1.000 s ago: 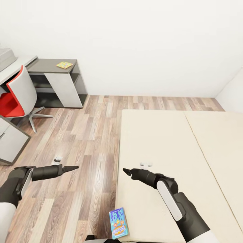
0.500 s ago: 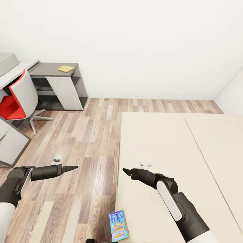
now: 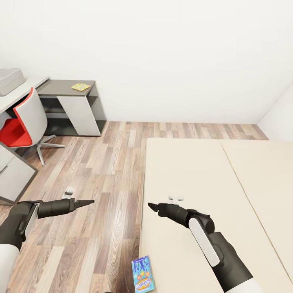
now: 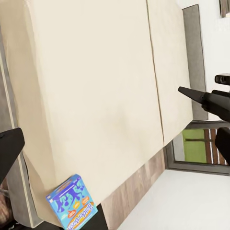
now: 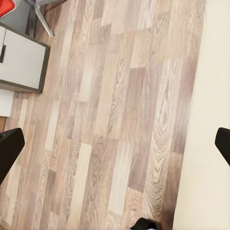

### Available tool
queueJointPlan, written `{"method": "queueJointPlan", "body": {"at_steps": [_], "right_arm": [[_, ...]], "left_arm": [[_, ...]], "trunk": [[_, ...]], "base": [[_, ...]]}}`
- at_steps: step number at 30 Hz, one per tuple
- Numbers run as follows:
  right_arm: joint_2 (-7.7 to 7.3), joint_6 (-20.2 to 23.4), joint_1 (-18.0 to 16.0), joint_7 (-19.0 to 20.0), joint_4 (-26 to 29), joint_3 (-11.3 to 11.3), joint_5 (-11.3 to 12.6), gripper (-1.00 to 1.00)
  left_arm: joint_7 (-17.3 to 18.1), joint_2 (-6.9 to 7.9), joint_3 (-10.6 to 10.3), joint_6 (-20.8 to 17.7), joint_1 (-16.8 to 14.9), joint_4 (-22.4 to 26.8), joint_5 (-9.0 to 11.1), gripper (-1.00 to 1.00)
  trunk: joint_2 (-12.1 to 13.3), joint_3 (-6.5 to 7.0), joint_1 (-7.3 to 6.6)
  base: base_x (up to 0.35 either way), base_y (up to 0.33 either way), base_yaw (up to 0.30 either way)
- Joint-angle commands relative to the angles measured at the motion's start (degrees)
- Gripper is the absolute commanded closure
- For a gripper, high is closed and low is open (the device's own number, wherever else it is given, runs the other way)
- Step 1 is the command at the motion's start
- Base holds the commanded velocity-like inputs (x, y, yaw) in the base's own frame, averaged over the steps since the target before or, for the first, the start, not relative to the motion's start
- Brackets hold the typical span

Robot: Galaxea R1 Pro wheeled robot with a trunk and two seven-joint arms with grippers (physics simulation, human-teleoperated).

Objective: Put all the toys in the child's room - the three board games (two on the bed and one on the table), the two jigsaw puzzles on the table, and the tennis ball on the table - inside the toy box on the table in the child's room.

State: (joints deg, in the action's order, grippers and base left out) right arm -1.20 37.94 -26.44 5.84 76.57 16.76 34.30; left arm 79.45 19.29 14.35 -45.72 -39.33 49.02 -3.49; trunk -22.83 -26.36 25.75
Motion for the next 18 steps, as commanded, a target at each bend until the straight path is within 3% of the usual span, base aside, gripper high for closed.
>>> {"method": "queueJointPlan", "body": {"at_steps": [1,18], "right_arm": [[-0.03,0.21,-0.04,0.14,0.03,0.03,-0.11,-1.0],[-0.18,-1.4,-0.06,0.25,-0.22,-0.01,-0.04,-1.0]], "left_arm": [[0.41,-0.03,0.11,-0.6,-0.04,0.03,-0.38,-1.0],[0.37,-0.13,-0.11,-0.6,-0.04,0.03,-0.38,-1.0]], "trunk": [[-0.09,0.01,0.03],[-0.09,1.63,0.03]], "base": [[0.0,0.0,0.0],[0.0,0.0,0.0]]}}
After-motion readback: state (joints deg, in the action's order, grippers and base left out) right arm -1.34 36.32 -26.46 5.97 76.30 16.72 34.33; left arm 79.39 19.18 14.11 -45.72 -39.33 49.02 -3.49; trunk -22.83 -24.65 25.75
